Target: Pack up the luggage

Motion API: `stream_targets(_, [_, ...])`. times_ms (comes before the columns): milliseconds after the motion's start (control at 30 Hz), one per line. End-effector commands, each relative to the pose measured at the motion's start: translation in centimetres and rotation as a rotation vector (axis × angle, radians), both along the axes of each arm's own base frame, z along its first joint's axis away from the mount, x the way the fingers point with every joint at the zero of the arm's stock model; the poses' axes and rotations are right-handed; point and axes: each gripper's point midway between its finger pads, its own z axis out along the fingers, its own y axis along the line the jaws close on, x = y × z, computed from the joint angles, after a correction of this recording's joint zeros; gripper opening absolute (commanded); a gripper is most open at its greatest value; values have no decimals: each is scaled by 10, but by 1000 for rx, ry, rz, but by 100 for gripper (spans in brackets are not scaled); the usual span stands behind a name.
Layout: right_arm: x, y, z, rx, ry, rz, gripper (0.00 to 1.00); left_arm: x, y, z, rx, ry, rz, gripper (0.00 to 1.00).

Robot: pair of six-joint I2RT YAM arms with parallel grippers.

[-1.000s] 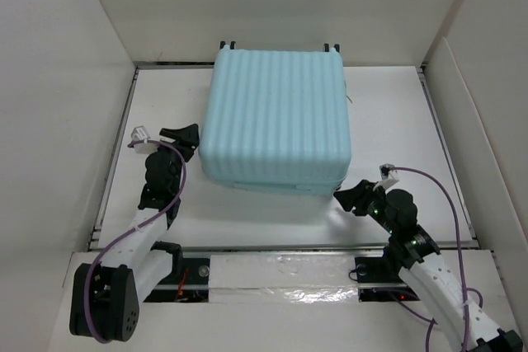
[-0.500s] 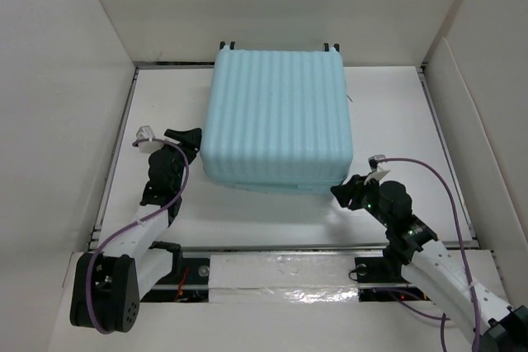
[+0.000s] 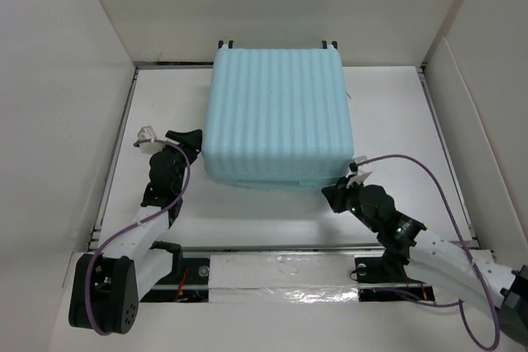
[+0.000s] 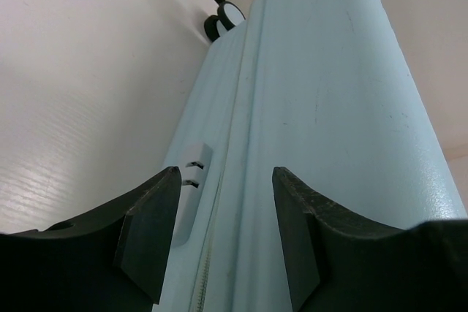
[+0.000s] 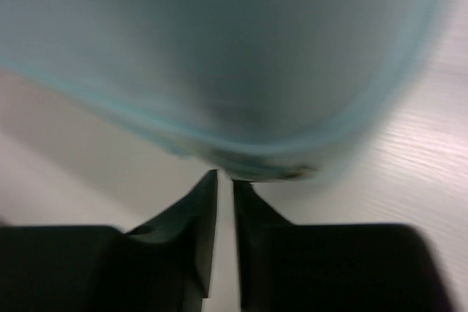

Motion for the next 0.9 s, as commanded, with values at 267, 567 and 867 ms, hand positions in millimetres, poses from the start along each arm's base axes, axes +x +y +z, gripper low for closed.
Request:
stream_targets(267, [-6,110,94,-13,-176,-14,1,-22,-60,-4,-10,-64,-290,48])
stream_targets(567, [-32,119,62,-50,-82,11,9,-20,-53,1,22,-54,-246,48])
stream_targets(867, [-20,-8,45,231,-62,-195,44,-13,-41,11,15,-76,-211,48])
